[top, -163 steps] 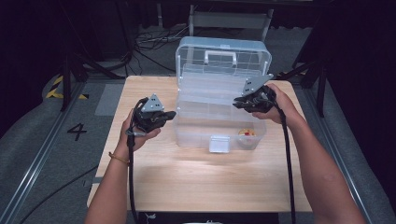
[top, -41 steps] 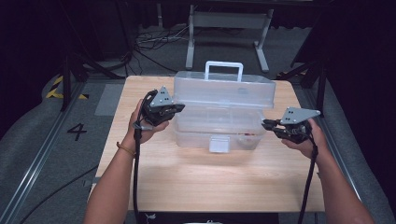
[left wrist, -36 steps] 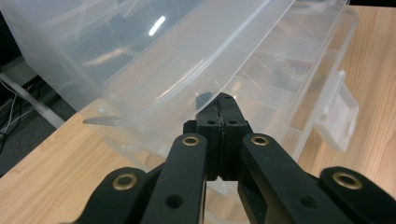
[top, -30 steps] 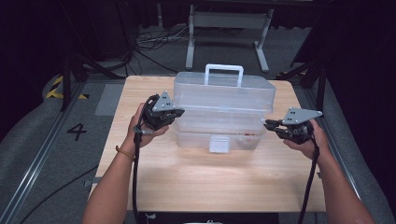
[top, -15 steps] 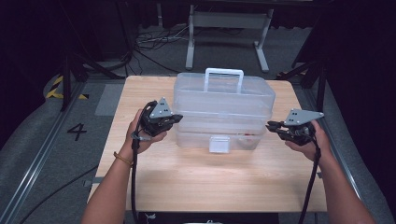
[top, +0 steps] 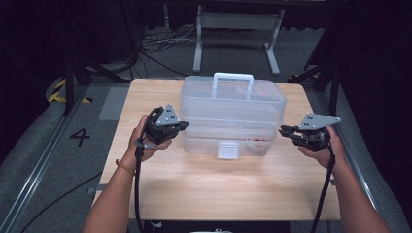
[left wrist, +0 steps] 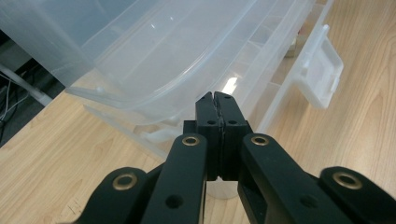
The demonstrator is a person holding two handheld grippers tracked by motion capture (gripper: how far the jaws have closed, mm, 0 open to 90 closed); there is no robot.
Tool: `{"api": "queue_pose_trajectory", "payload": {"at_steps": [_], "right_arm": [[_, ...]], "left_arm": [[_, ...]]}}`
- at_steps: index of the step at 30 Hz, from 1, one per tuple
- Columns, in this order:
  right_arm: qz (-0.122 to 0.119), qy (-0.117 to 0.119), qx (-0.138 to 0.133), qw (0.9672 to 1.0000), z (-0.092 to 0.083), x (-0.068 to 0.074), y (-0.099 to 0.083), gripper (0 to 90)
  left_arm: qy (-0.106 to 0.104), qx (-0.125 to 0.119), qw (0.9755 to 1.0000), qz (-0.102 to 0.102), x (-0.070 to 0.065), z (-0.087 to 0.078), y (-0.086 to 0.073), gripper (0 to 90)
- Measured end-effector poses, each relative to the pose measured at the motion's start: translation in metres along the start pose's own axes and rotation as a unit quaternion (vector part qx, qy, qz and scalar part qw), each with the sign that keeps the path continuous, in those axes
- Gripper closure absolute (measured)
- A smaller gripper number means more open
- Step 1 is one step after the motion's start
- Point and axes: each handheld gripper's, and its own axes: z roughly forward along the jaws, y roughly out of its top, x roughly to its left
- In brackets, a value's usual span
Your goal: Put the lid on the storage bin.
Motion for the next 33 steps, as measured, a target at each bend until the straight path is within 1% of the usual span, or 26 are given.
{"api": "queue_pose_trajectory", "payload": {"at_steps": [4,5,13,15,17,18,19,22,25,29,33], "right_arm": [[0.003,0.0,-0.002,1.0,0.0,0.0,-0.001,81.1],[0.004,0.0,-0.004,1.0,0.0,0.0,-0.002,81.0],[0.008,0.003,-0.002,1.0,0.0,0.001,-0.006,81.0],[0.008,0.005,-0.002,1.0,0.001,0.001,-0.007,80.9],[0.009,0.008,-0.001,0.9999,0.002,0.002,-0.009,80.3],[0.007,0.012,0.002,0.9999,0.003,0.002,-0.009,79.6],[0.006,0.018,0.004,0.9998,0.003,0.003,-0.01,79.5],[0.003,0.021,0.006,0.9998,0.004,0.004,-0.011,79.5],[0.005,0.019,0.006,0.9998,0.004,0.005,-0.012,78.6],[0.006,0.018,0.009,0.9998,0.004,0.005,-0.014,77.6],[0.006,0.016,0.011,0.9998,0.005,0.004,-0.016,76.4]], "left_arm": [[-0.005,0.002,1.0,-0.002,-0.001,0.001,-0.003,90.0],[-0.005,0.007,1.0,0.0,-0.002,0.001,-0.004,90.0],[-0.004,0.014,0.9999,-0.002,-0.005,0.003,-0.009,90.0],[-0.006,0.018,0.9998,0.0,-0.006,0.005,-0.01,90.0],[-0.004,0.023,0.9997,0.002,-0.007,0.007,-0.011,90.0],[0.0,0.026,0.9997,0.005,-0.008,0.007,-0.012,90.0],[0.001,0.025,0.9997,0.004,-0.009,0.007,-0.012,90.0],[-0.001,0.03,0.9995,0.007,-0.01,0.007,-0.013,90.0],[0.004,0.029,0.9995,0.008,-0.011,0.008,-0.014,90.0],[0.005,0.045,0.9989,0.016,-0.011,0.008,-0.016,90.0],[0.003,0.054,0.9984,0.017,-0.013,0.009,-0.019,90.0]]}}
